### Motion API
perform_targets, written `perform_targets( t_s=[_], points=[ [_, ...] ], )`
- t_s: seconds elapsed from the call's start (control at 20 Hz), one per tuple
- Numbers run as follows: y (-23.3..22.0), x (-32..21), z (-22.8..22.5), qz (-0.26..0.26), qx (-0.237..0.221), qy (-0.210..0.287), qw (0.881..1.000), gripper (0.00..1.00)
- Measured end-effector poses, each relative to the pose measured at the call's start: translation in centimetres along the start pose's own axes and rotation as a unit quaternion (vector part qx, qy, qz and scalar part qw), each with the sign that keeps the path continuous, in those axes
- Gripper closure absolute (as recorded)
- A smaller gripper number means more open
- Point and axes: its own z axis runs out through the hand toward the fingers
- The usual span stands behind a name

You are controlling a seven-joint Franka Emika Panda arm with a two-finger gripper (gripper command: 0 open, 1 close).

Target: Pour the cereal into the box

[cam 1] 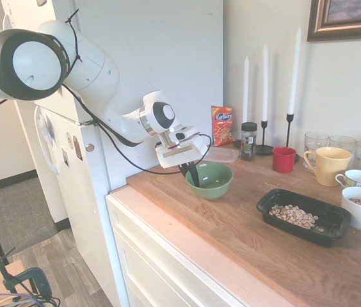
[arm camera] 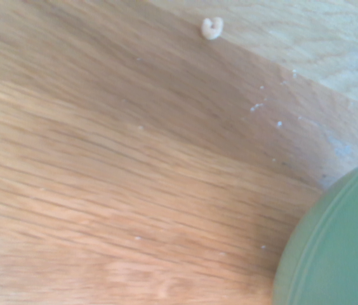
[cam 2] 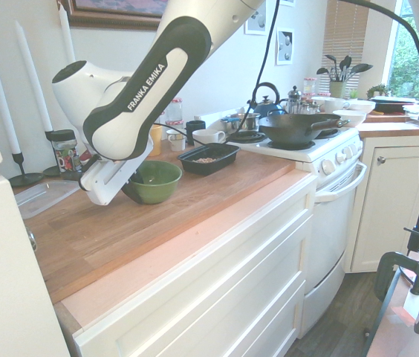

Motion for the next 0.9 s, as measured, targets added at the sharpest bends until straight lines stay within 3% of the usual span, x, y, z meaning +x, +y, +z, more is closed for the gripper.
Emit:
perform_targets(
  t_s=[0.6,0.9],
  points=[
    [-0.4,-0.5,-0.3,0.026,0.01,-0.022,0.999,0.0],
    [2.8,3.1,-3.4,0.085,0.066,-0.084,0.991,0.0]
  ],
)
